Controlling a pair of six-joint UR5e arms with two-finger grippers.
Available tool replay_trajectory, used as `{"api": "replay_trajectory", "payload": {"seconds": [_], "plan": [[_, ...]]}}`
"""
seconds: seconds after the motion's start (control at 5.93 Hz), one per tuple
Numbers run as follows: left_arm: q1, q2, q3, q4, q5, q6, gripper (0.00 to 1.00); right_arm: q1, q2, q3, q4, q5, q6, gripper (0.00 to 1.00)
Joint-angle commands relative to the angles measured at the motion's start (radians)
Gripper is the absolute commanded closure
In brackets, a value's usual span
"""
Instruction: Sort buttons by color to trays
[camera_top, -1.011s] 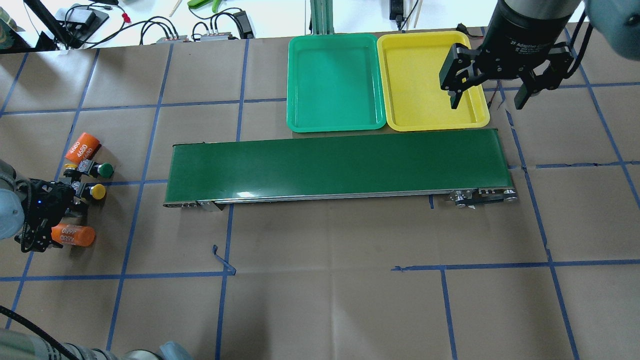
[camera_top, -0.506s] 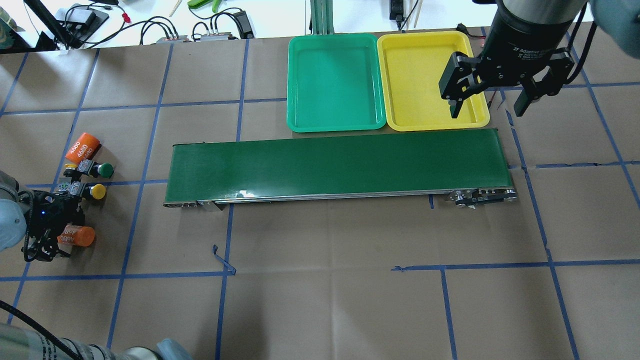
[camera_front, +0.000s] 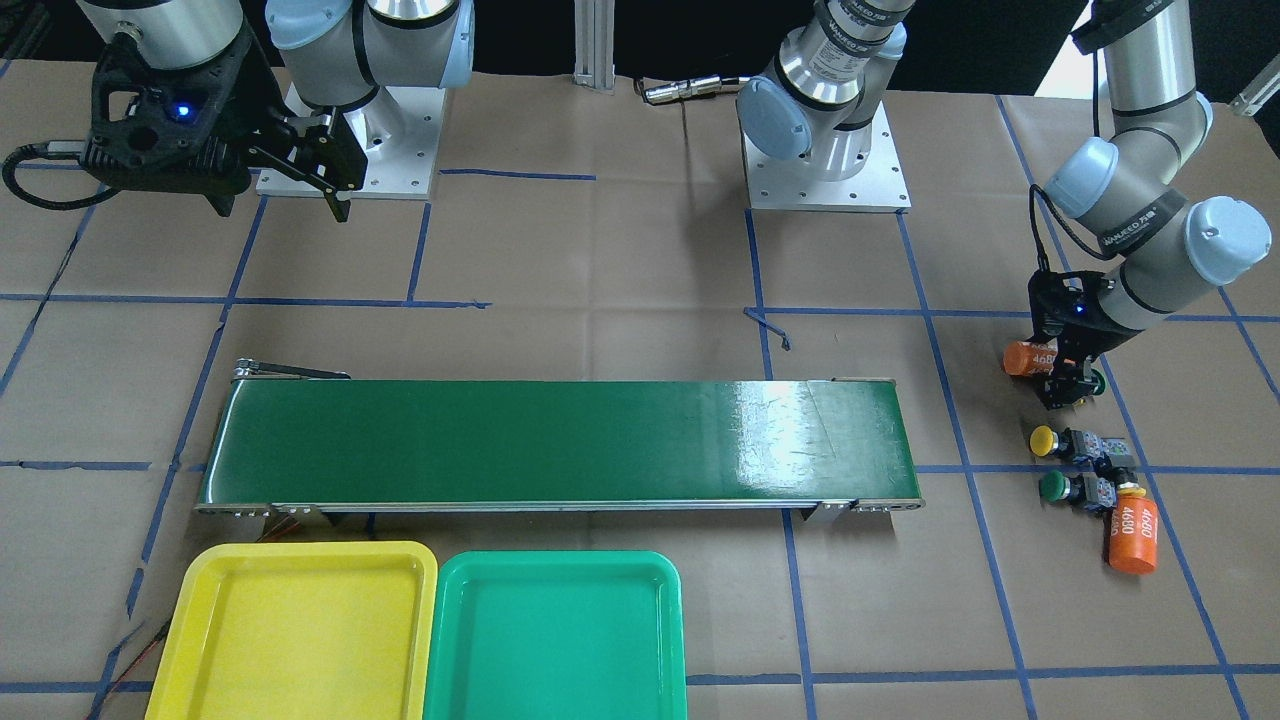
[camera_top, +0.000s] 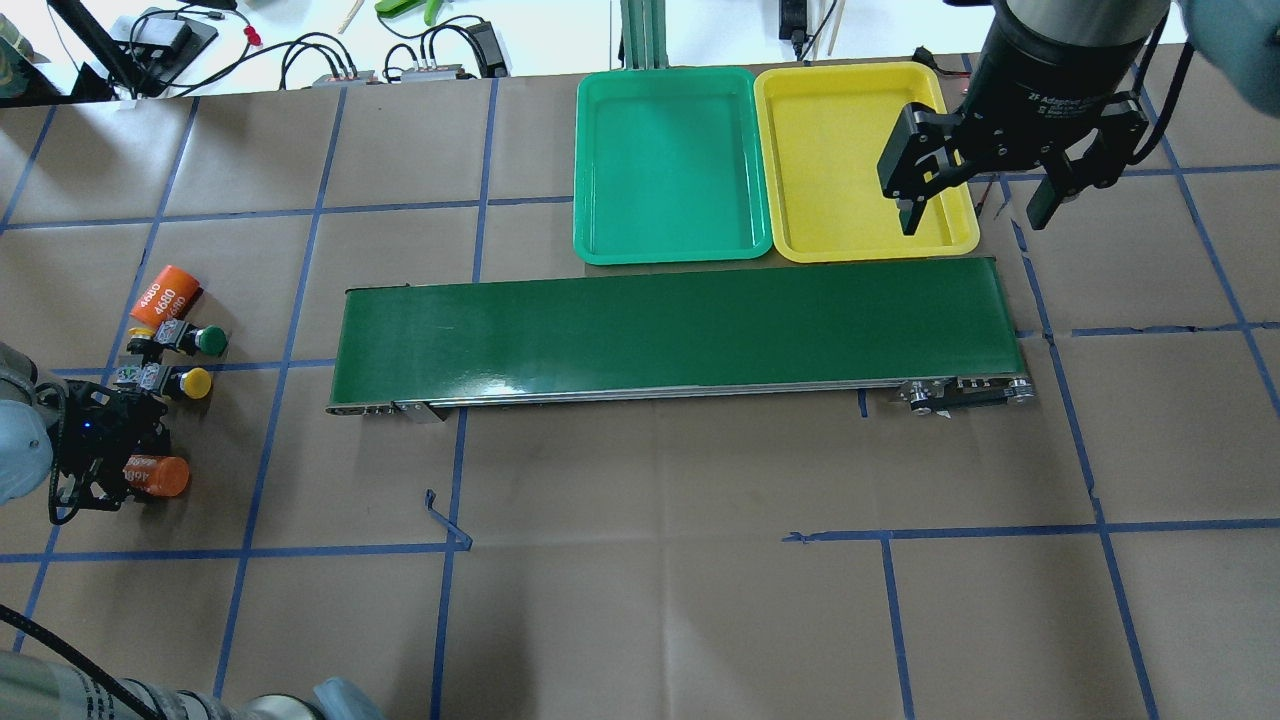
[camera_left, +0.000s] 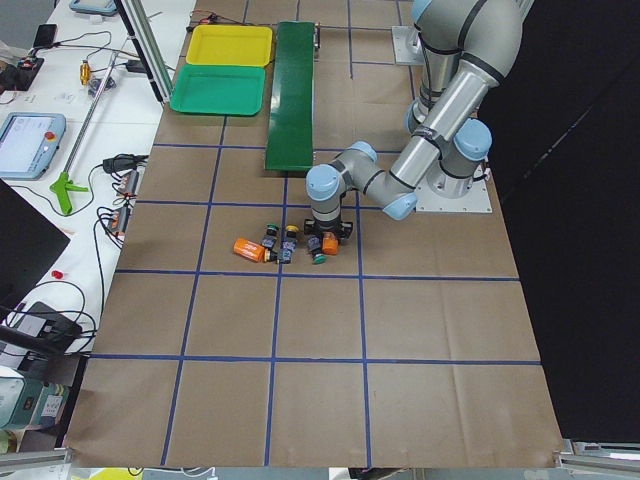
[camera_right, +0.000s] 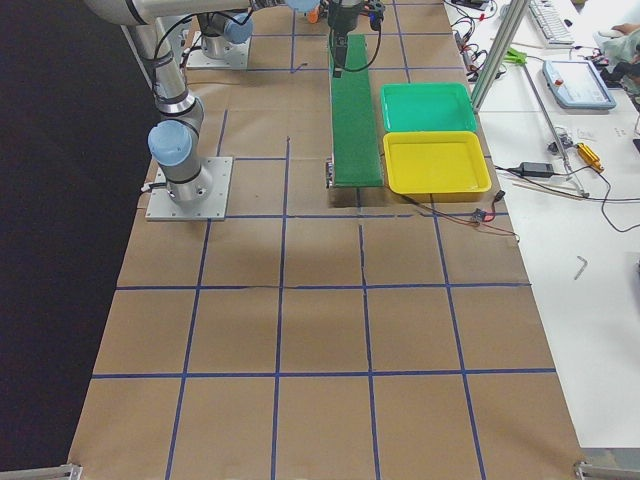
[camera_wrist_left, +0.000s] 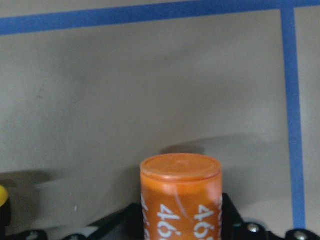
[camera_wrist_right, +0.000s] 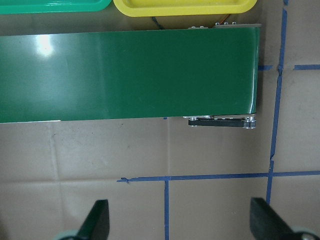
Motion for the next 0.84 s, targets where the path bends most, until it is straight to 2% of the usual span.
{"api": "replay_trajectory", "payload": {"seconds": [0.0, 0.17, 0.34, 0.51, 0.67], "plan": [[-0.005, 0.03, 0.001, -0.001, -0.013, -0.02, 0.99, -0.001, 0.0, 0.001, 0.0, -0.002, 0.0, 0.0], [-0.02, 0.077, 0.009, -0.021, -0.014, -0.067, 1.0, -0.001, 0.0, 0.001, 0.0, -0.002, 0.0, 0.0], [-0.055, 0.129, 0.019, -0.097, -0.018, -0.112, 1.0, -0.003, 0.0, 0.0, 0.0, -0.004, 0.0, 0.0], [-0.145, 0.18, 0.05, -0.197, -0.018, -0.221, 1.0, -0.003, 0.0, 0.001, 0.0, -0.002, 0.0, 0.0], [-0.295, 0.208, 0.106, -0.284, -0.021, -0.306, 1.0, -0.003, 0.0, 0.001, 0.0, -0.002, 0.0, 0.0]]}}
